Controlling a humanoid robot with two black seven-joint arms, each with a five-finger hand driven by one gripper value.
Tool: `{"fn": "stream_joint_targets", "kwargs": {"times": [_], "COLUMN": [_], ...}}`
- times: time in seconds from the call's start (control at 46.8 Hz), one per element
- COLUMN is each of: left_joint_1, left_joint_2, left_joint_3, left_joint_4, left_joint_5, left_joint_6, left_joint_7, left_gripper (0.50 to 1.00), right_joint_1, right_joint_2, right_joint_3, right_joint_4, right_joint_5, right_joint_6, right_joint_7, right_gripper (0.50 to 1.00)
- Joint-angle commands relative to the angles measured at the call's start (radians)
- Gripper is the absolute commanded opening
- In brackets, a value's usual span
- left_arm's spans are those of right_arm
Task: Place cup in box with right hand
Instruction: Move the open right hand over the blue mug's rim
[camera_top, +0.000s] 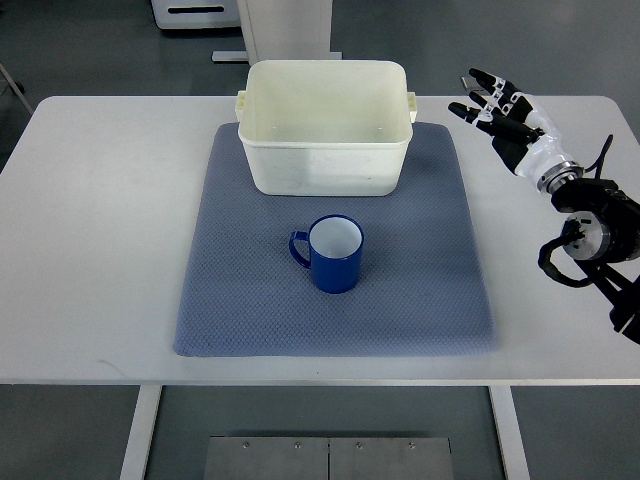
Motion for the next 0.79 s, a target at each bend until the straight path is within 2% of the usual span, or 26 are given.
{"fn": "stream_joint_targets", "kwargs": {"times": [0.0,0.235,0.492,0.77], "left_joint_1": [0.0,0.0,0.0,0.0], "left_joint_2": [0.0,0.0,0.0,0.0], "left_joint_3": [0.0,0.0,0.0,0.0], "left_joint_4": [0.0,0.0,0.0,0.0], "left_joint_5": [0.0,0.0,0.0,0.0], "left_joint_6": [0.0,0.0,0.001,0.0], "left_joint_7": [0.0,0.0,0.0,0.0], "left_gripper": [1.0,1.0,1.0,1.0], "right_joint_1": [0.0,0.004,0.02,0.06], "right_joint_2": [0.0,0.0,-0.023,-0.021], "right_joint_3": [-0.002,-0.002,0.001,-0.037], "right_joint_4": [0.002,0.017,0.198,0.286], "right_joint_5": [0.0,-0.002,-0.055,-0.176], "right_joint_6": [0.001,0.047,0.055,0.078], "right_joint_7": [0.0,0.0,-0.002,-0.002], "right_gripper": [1.0,1.0,1.0,1.0]}}
